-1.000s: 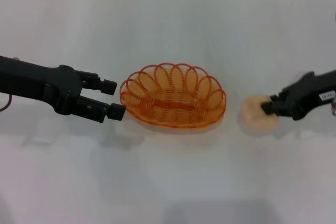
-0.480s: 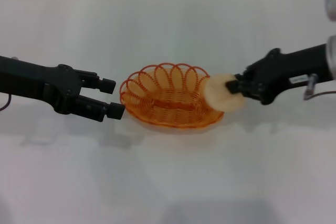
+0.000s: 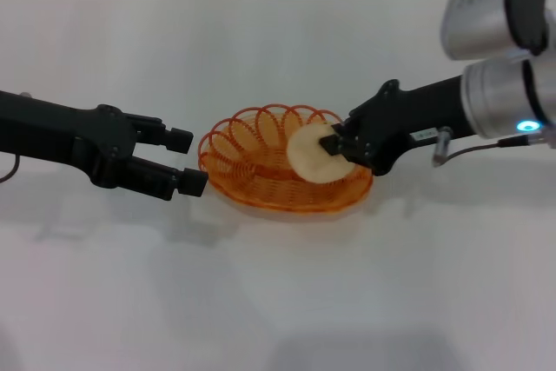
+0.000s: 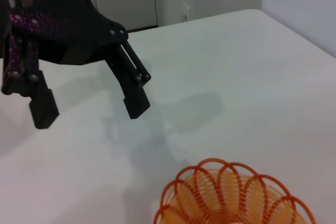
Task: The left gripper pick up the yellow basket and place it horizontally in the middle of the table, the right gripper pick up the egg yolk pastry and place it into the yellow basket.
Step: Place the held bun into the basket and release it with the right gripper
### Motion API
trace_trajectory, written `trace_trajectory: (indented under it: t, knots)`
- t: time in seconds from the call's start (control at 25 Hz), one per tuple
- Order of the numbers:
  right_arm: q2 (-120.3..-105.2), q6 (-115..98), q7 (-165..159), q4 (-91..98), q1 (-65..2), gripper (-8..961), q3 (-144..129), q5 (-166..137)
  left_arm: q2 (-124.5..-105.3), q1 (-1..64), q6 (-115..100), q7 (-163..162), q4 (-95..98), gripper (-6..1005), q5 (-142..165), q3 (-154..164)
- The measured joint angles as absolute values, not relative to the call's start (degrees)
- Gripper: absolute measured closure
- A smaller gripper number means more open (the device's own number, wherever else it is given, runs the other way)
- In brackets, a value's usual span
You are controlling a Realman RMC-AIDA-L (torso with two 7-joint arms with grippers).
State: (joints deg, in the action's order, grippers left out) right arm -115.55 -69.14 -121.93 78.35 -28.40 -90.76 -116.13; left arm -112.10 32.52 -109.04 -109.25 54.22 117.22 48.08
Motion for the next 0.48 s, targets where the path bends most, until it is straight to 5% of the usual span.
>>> trace_trajectory:
  t: [0.48]
  knots:
    - [-115.76,-64.38,-121.37,74.81,-30.51,892,-93.87,-116.12,-112.09,32.52,-108.98,-109.25,54.41,111,117.22,48.08]
